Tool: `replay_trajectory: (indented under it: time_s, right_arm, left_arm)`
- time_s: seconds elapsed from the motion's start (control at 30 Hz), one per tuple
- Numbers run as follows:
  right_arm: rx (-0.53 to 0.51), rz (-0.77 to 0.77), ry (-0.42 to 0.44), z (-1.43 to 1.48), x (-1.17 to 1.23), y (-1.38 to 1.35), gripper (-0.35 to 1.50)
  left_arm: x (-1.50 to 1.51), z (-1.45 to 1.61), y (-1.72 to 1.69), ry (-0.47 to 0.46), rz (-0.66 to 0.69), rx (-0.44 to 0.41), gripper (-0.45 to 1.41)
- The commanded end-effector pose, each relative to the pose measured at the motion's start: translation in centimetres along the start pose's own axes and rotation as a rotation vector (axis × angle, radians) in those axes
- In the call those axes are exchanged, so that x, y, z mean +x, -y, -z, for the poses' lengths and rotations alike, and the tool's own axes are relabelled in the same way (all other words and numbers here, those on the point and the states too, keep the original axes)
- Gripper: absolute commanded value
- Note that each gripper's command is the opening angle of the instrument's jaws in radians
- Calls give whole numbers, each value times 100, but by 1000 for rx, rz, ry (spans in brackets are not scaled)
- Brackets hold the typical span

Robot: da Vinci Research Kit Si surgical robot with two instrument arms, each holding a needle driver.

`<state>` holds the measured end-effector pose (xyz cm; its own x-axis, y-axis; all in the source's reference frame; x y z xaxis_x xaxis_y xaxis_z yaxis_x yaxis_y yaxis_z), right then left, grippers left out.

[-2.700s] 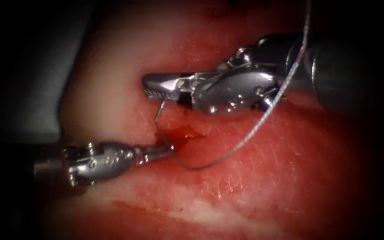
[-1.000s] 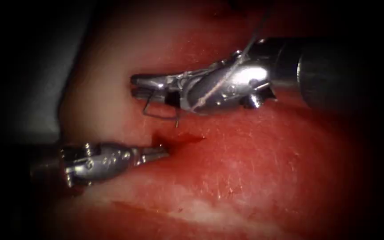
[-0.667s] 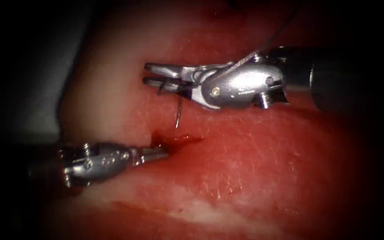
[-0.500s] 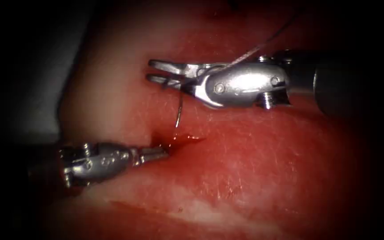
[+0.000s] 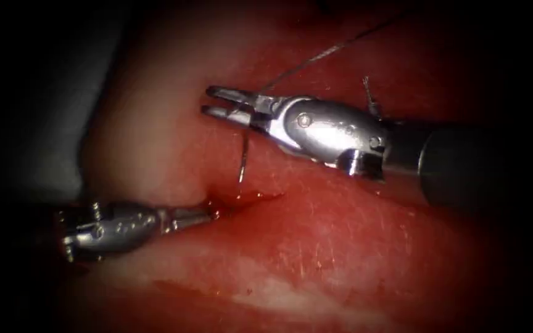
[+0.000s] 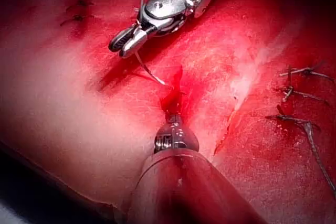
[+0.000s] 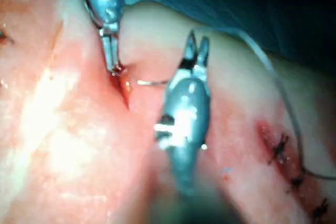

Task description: Wound Closure

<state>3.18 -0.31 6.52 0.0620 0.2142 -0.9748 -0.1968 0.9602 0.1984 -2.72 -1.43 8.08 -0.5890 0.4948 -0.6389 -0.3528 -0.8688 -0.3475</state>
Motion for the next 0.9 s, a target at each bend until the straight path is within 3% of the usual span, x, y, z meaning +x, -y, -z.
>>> replay_trajectory:
  time_s: [0.03, 0.17, 0.4, 0.57, 0.73, 0.83, 0.9]
  right_arm:
    - [1, -45, 16, -8, -8, 9, -35]
    - [-19, -230, 29, -6, -15, 19, -35]
    - [-39, -403, 30, -5, -13, 17, -35]
    - [-32, -522, 77, -4, -21, 32, -35]
    - [-16, -568, 92, -1, -29, 60, -35]
    - [-16, -570, 98, 1, -27, 59, -35]
    - [-40, -575, 100, 3, -23, 45, 47]
  left_arm:
    - [-4, -6, -1, -1, -4, -1, -11]
    - [-13, -5, -1, 4, -10, 6, -11]
    - [-12, -7, -4, 5, -8, 10, -10]
    - [-12, -7, -4, 5, -8, 10, -10]
    - [-7, -4, -6, 6, -27, 9, -10]
    - [0, -1, -7, 4, -91, 2, -3]
    - [6, 2, -7, -9, -144, -5, 7]
